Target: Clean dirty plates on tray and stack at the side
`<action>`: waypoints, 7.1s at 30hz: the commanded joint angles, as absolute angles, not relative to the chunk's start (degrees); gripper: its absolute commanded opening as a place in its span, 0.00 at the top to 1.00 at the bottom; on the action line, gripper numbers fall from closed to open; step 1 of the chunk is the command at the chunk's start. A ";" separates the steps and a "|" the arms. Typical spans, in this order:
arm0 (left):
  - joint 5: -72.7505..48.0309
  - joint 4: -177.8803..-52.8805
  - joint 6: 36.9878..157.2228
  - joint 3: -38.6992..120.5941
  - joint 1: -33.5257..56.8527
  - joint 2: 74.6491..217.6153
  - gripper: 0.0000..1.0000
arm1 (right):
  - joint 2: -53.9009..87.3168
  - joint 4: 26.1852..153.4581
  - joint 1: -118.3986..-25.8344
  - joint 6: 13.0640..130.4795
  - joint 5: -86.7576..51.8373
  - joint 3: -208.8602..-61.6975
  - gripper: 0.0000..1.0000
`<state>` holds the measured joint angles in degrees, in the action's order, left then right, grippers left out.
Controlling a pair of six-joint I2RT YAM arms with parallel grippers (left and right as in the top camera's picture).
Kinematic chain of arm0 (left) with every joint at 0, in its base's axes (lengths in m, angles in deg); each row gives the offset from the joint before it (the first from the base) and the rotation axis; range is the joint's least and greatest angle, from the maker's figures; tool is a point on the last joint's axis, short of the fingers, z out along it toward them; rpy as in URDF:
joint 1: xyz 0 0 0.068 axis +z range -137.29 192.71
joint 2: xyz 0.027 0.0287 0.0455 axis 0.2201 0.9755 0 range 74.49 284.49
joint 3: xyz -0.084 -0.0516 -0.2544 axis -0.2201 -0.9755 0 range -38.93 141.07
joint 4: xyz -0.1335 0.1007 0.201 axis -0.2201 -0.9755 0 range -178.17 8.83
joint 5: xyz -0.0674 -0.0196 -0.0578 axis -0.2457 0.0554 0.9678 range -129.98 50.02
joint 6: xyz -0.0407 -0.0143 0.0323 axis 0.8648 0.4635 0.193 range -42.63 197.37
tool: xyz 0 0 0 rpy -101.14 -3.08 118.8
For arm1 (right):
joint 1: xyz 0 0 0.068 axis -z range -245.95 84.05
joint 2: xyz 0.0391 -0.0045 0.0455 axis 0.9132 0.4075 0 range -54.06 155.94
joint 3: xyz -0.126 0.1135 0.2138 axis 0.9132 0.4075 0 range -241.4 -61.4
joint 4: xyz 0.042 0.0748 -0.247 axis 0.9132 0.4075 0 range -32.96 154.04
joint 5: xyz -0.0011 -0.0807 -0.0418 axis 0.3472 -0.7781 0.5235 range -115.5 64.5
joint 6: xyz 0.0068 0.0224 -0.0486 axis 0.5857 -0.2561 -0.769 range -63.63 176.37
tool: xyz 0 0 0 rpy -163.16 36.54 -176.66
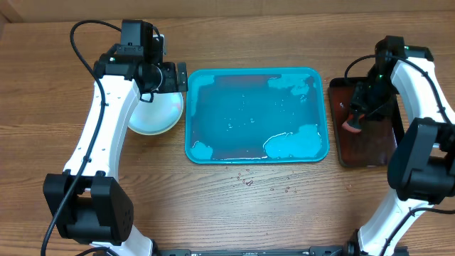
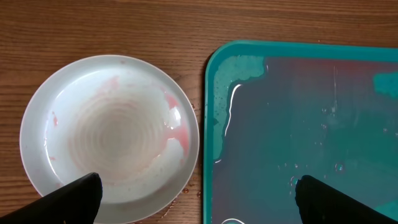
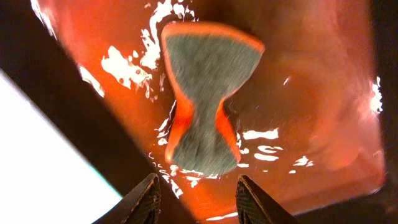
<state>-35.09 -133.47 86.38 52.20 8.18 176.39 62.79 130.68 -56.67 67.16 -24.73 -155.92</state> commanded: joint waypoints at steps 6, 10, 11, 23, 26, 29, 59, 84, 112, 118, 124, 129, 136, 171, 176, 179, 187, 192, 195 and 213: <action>-35.53 -133.27 86.78 53.06 8.20 176.37 0.00 | 42.97 135.32 -56.61 66.11 -16.05 -166.61 0.45; -35.53 -133.27 86.78 53.06 8.20 176.37 0.00 | 31.71 141.94 -56.61 66.39 -13.82 -170.57 0.00; -35.53 -133.27 86.78 53.06 8.20 176.37 0.00 | 29.51 143.34 -56.61 66.46 -13.78 -170.61 0.00; -35.53 -133.27 86.78 53.06 8.20 176.37 0.00 | 11.74 150.46 -56.61 68.36 -10.54 -170.61 0.00; -35.53 -133.27 86.78 53.06 8.20 176.37 0.00 | 10.60 150.49 -56.61 68.38 -10.32 -170.61 0.00; -35.53 -133.27 86.78 53.06 8.20 176.37 0.00 | 10.42 150.79 -56.61 68.23 -10.94 -170.59 0.00; -35.53 -133.27 86.78 53.06 8.20 176.37 0.00 | -33.81 58.69 -73.22 62.31 -18.48 -82.57 0.00; -35.53 -133.27 86.78 53.06 8.20 176.37 0.00 | -53.94 61.44 -74.20 62.94 -19.46 -61.85 0.00; -35.53 -133.27 86.78 53.06 8.20 176.37 0.00 | -53.92 61.40 -74.20 62.94 -19.46 -61.85 0.00; -43.79 -136.53 86.56 53.06 8.29 175.02 0.00 | -53.92 61.40 -74.20 62.94 -19.46 -61.85 0.00; -46.00 -136.68 83.32 51.00 8.29 165.79 0.00 | -53.92 61.40 -74.20 62.94 -19.46 -61.85 0.00; -46.33 -118.28 82.25 33.43 8.31 147.32 0.00 | -53.92 61.37 -74.20 62.94 -19.46 -61.85 0.00; -46.35 -100.88 80.00 5.39 8.31 122.21 0.00 | -53.92 61.40 -74.20 62.94 -19.46 -61.85 0.00; -45.67 -85.19 67.74 -38.66 8.29 74.71 0.00 | -53.92 61.40 -74.20 62.94 -19.46 -61.85 0.00; -45.69 -85.19 67.74 -38.66 8.29 74.74 0.00 | -53.92 61.40 -74.20 62.94 -19.46 -61.85 0.00; -45.69 -85.19 67.74 -38.66 8.29 74.74 0.00 | -53.92 61.40 -74.20 62.94 -19.46 -61.85 0.00; -45.69 -85.19 67.74 -38.66 8.29 74.74 0.00 | -53.92 61.40 -74.20 62.94 -19.46 -61.85 0.00; -45.69 -85.19 67.74 -38.66 8.29 74.74 0.00 | -53.92 61.40 -74.20 62.94 -19.46 -61.85 0.00; -45.69 -85.19 67.74 -38.66 8.29 74.74 0.00 | -53.92 61.40 -74.20 62.94 -19.46 -61.85 0.00; -45.69 -85.19 67.74 -38.66 8.29 74.74 0.00 | -53.92 61.37 -74.20 62.94 -19.46 -61.85 0.00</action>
